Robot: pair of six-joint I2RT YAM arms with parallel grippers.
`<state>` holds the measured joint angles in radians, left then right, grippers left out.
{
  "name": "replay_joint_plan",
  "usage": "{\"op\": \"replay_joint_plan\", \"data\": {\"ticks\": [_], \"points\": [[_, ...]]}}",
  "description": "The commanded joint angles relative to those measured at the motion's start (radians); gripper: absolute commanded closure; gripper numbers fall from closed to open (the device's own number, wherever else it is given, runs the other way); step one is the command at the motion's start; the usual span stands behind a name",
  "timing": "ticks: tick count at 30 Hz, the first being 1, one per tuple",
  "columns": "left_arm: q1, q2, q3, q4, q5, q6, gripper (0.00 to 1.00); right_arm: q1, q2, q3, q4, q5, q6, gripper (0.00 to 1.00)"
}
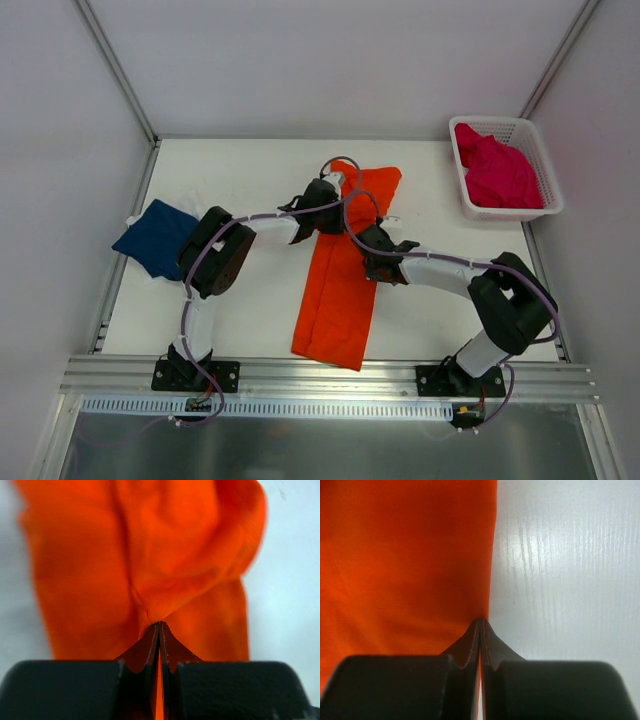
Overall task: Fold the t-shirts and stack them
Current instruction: Rotate the tshirt 90 degrees
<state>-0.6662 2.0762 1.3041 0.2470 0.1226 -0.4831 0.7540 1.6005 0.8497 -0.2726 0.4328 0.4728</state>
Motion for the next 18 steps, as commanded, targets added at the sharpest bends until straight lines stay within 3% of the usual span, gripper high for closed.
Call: {"op": "replay_joint_plan", "data": {"ticks": [1, 10, 18], "points": [[0.059, -0.013, -0.023, -0.017, -0.066, 0.006, 1.00, 0.002, -0.034, -0.026, -0.022, -0.008, -0.002, 0.99], [0.146, -0.079, -0.100, -0.011, -0.087, 0.001, 1.00, 0.001, -0.028, -0.031, -0.014, -0.020, 0.001, 0.99], [0.149, -0.151, -0.115, -0.005, -0.057, -0.014, 1.00, 0.001, -0.024, -0.035, -0.013, -0.019, 0.003, 0.99]]}}
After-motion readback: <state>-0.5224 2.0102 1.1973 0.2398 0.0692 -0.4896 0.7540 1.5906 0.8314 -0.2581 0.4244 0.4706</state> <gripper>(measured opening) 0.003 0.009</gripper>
